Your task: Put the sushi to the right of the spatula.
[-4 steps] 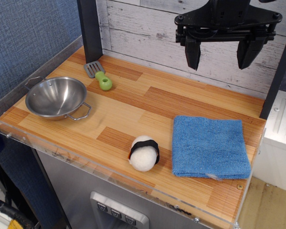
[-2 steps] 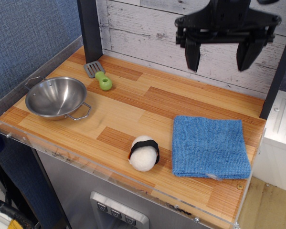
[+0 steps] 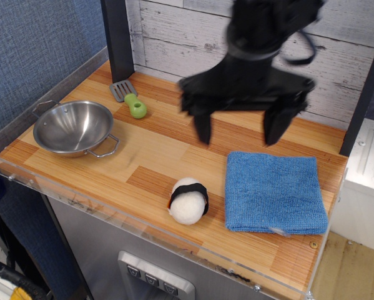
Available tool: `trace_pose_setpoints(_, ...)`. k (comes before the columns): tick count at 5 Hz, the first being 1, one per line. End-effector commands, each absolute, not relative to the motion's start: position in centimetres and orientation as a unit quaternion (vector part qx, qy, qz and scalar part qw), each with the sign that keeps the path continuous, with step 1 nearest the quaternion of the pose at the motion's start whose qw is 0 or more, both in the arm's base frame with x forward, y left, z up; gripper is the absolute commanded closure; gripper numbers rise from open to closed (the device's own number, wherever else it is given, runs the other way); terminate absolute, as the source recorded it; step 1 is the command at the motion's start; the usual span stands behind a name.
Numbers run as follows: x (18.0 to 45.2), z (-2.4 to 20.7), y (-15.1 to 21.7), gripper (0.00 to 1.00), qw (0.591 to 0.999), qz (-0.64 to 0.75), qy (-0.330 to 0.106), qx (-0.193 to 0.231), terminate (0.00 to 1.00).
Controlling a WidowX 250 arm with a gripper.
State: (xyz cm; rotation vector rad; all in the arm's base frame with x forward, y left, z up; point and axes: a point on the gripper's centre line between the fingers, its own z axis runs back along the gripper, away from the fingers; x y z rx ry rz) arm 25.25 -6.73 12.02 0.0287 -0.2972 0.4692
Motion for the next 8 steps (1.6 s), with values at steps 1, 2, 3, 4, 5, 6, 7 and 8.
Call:
trace_pose_setpoints(1, 22.8, 10.8, -4.0, 0.00, 0.951, 0.264, -0.158, 0.021, 0.00)
trace_pose_setpoints(2, 23.1, 9.7, -3.2, 0.00, 0.950, 0.269, -0.153, 0.035, 0.00)
trace_pose_setpoints(3, 23.8, 8.4, -2.9, 0.00, 0.952, 0.267, -0.142, 0.040, 0.00)
trace_pose_setpoints(4, 24.3, 7.1, -2.6, 0.00, 0.953, 0.269, -0.133, 0.043, 0.00)
trace_pose_setpoints(5, 24.5, 5.8, -2.7, 0.00, 0.955, 0.267, -0.121, 0.046, 0.00)
trace_pose_setpoints(6, 24.1, 4.2, -2.6, 0.00, 0.958, 0.262, -0.104, 0.048, 0.00)
trace_pose_setpoints(7, 23.9, 2.9, -2.3, 0.00, 0.961, 0.251, -0.100, 0.055, 0.00)
trace_pose_setpoints(8, 24.4, 2.6, -1.9, 0.00, 0.962, 0.247, -0.105, 0.057, 0.00)
